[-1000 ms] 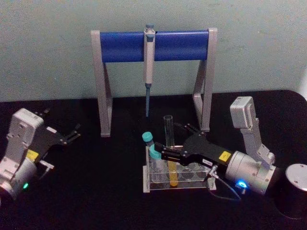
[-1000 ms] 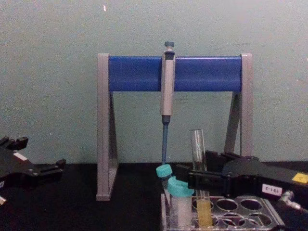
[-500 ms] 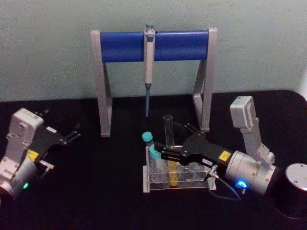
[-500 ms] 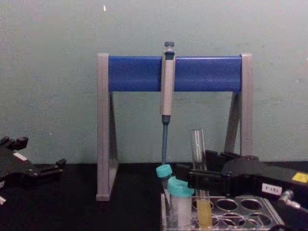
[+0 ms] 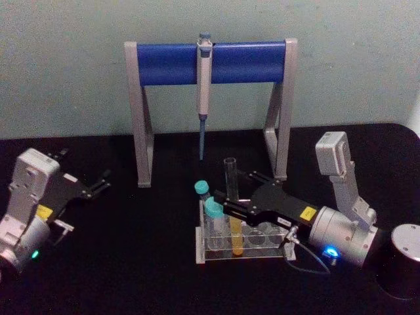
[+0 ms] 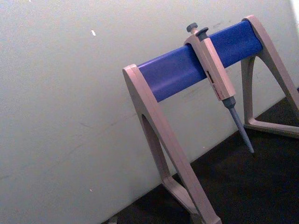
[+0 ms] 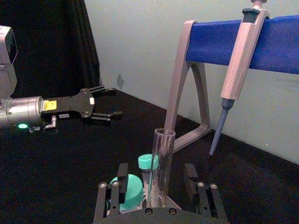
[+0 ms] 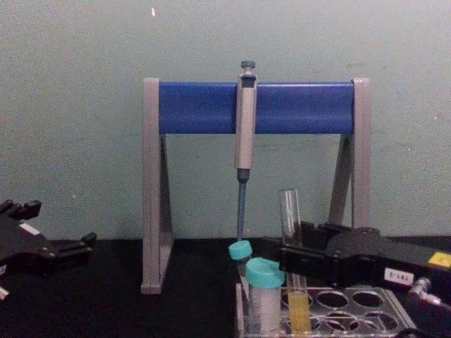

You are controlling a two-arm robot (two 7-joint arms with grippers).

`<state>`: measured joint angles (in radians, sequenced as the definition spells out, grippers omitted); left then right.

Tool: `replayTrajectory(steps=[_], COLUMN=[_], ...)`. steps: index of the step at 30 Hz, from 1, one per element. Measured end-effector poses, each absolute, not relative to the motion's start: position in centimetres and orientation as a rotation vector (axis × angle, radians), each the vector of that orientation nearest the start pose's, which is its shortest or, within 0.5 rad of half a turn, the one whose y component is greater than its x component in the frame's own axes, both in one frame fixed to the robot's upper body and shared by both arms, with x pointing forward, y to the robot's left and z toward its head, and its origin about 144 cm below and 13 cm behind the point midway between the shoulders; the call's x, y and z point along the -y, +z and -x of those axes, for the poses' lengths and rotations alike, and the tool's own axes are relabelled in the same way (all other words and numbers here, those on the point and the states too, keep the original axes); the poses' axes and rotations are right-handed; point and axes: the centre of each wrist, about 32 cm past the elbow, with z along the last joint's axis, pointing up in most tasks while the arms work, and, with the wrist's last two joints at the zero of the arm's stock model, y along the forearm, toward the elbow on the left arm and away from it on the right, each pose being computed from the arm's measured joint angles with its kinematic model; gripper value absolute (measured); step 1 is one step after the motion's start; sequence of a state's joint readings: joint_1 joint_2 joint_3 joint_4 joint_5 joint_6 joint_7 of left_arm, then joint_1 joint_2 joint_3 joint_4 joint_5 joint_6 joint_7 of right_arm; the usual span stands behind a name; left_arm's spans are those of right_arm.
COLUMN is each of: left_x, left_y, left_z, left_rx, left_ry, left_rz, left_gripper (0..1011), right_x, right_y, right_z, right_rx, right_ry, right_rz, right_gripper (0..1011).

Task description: Pick up the test tube from the test tube rack, shake it, then place it back into the test tube rack.

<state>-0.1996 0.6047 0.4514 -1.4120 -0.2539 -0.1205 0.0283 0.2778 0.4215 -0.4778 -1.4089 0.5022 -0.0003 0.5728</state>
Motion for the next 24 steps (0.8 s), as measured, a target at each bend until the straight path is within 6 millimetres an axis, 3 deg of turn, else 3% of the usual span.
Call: replayTrajectory(steps=[16, 24], left_x=[-30.97, -30.97], left_y=[113.98, 113.98], left_z=[-48.86, -48.86], left_rx=[0.285, 0.285], left_ry=[1.248, 1.248], left_rz=[-0.304, -0.304], left_gripper=[1001, 1001], right_x=[23.51, 23.51], right_y=[115.39, 115.4], right_z=[-51.07, -51.07], right_rx=[-0.066, -0.066], right_ry=[-0.642, -0.642], right_rz=[0.047, 0.047], right_gripper=[266, 229])
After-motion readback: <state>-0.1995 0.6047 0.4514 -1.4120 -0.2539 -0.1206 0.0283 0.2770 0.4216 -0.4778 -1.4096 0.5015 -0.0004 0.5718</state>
